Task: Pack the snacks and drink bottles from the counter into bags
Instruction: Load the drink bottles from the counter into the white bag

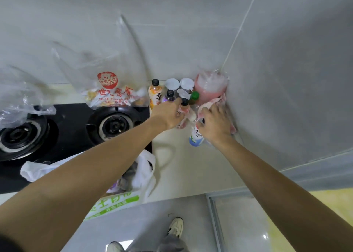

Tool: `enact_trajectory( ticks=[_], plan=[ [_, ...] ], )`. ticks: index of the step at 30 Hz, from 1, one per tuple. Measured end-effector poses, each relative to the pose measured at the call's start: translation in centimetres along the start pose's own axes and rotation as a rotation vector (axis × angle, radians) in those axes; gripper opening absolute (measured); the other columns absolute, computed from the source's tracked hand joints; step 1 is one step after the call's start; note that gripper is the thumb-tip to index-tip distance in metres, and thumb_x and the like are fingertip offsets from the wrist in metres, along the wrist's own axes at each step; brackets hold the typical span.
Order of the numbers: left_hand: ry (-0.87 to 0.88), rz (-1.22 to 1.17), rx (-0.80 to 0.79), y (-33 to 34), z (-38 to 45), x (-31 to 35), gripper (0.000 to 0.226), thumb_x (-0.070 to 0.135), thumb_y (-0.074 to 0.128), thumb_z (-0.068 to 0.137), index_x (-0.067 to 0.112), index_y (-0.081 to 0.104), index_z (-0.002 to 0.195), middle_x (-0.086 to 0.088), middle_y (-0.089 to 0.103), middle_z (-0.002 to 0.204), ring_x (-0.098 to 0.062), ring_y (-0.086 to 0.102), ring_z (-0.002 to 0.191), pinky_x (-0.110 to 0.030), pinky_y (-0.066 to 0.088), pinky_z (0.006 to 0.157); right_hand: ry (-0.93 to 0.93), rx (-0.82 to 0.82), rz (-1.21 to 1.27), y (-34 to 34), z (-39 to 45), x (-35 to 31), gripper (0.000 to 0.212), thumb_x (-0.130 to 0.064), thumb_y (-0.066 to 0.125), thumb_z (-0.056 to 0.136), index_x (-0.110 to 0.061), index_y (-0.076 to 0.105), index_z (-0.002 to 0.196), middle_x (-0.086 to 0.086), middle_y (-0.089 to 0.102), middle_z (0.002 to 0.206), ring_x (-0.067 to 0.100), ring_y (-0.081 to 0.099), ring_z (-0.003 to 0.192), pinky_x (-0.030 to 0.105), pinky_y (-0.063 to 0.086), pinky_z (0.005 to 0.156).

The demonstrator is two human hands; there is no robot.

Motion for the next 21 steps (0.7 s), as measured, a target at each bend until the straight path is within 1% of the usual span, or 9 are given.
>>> enact_trajectory(
  ticks=[1, 3, 5, 6, 10, 13, 16, 18, 21],
  plan=[
    [-0.012, 0.008, -0.005, 0.6, 0.9, 0.3, 0.045, 0.044, 0.051, 0.098, 0.021, 0.043, 0.136, -0.011, 0.068, 0.113, -0.039, 0.064, 0.103, -0.038, 0.041, 0.069, 0.011, -0.028, -0.01, 0.3, 0.3, 0.6, 0.036, -0.039, 0.063, 0.091, -0.016, 0.063, 0.118, 0.014, 0.058, 0.119, 0.038, 0.051, 0.121, 0.043, 0.044, 0.094],
    [-0.05, 0.01, -0.003, 1.6, 2.4, 0.4, 0.044, 0.046, 0.048, 0.1, 0.022, 0.041, 0.136, -0.011, 0.067, 0.11, -0.037, 0.064, 0.101, -0.038, 0.041, 0.068, 0.025, -0.07, 0.007, 0.9, 0.9, 1.6, 0.036, -0.043, 0.06, 0.094, -0.015, 0.061, 0.117, 0.013, 0.061, 0.116, 0.037, 0.058, 0.115, 0.041, 0.045, 0.082],
    [-0.076, 0.001, -0.004, 2.5, 3.7, 0.5, 0.044, 0.048, 0.046, 0.101, 0.024, 0.04, 0.137, -0.01, 0.065, 0.107, -0.036, 0.064, 0.097, -0.038, 0.044, 0.066, 0.024, -0.076, 0.053, 1.4, 1.2, 2.2, 0.036, -0.043, 0.056, 0.096, -0.013, 0.061, 0.115, 0.012, 0.064, 0.113, 0.036, 0.062, 0.108, 0.038, 0.043, 0.071],
    [-0.082, 0.004, -0.008, 2.8, 4.3, 0.5, 0.044, 0.048, 0.045, 0.101, 0.025, 0.04, 0.138, -0.011, 0.065, 0.105, -0.036, 0.063, 0.095, -0.039, 0.045, 0.066, 0.016, -0.068, 0.066, 1.7, 1.4, 2.3, 0.036, -0.043, 0.055, 0.097, -0.013, 0.06, 0.115, 0.011, 0.065, 0.111, 0.035, 0.063, 0.106, 0.038, 0.044, 0.069],
    [-0.133, 0.009, -0.015, 3.8, 6.0, 0.4, 0.038, 0.047, 0.045, 0.102, 0.025, 0.044, 0.133, -0.009, 0.059, 0.096, -0.033, 0.058, 0.085, -0.039, 0.048, 0.065, -0.011, -0.02, 0.096, 2.2, 1.9, 2.7, 0.036, -0.045, 0.058, 0.095, -0.012, 0.061, 0.111, 0.011, 0.066, 0.101, 0.033, 0.064, 0.101, 0.037, 0.046, 0.065],
    [-0.151, -0.015, -0.015, 4.0, 6.8, 0.5, 0.033, 0.042, 0.05, 0.101, 0.021, 0.046, 0.127, -0.008, 0.054, 0.091, -0.033, 0.057, 0.085, -0.038, 0.046, 0.061, -0.031, -0.009, 0.172, 2.5, 2.1, 3.0, 0.035, -0.043, 0.063, 0.092, -0.011, 0.061, 0.105, 0.012, 0.064, 0.096, 0.034, 0.062, 0.098, 0.038, 0.048, 0.065],
    [-0.138, -0.045, -0.008, 4.0, 6.9, 0.7, 0.029, 0.031, 0.055, 0.098, 0.017, 0.047, 0.121, -0.01, 0.056, 0.091, -0.037, 0.06, 0.087, -0.038, 0.044, 0.059, -0.039, -0.005, 0.22, 2.9, 2.3, 3.4, 0.035, -0.043, 0.065, 0.091, -0.01, 0.06, 0.102, 0.012, 0.066, 0.096, 0.033, 0.059, 0.101, 0.035, 0.04, 0.065],
    [-0.12, -0.059, -0.005, 3.9, 6.1, 0.9, 0.025, 0.027, 0.057, 0.097, 0.014, 0.048, 0.117, -0.011, 0.057, 0.09, -0.038, 0.06, 0.085, -0.039, 0.043, 0.06, -0.041, -0.006, 0.257, 3.0, 2.3, 3.5, 0.035, -0.042, 0.066, 0.091, -0.01, 0.059, 0.1, 0.01, 0.066, 0.096, 0.032, 0.058, 0.1, 0.034, 0.037, 0.065],
    [-0.116, -0.109, 0.028, 3.5, 4.3, 1.1, 0.023, 0.024, 0.059, 0.097, 0.011, 0.05, 0.113, -0.01, 0.056, 0.089, -0.034, 0.056, 0.081, -0.036, 0.039, 0.06, -0.027, 0.003, 0.311, 3.0, 2.2, 3.5, 0.034, -0.043, 0.067, 0.089, -0.011, 0.059, 0.095, 0.007, 0.064, 0.093, 0.03, 0.058, 0.095, 0.033, 0.036, 0.065]
  ],
)
Point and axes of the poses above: each hand's wrist, its own z-axis towards the middle knuckle, its own y-axis out of the palm, x = y × z, the point moved 4 cm from there along z, towards the middle knuckle
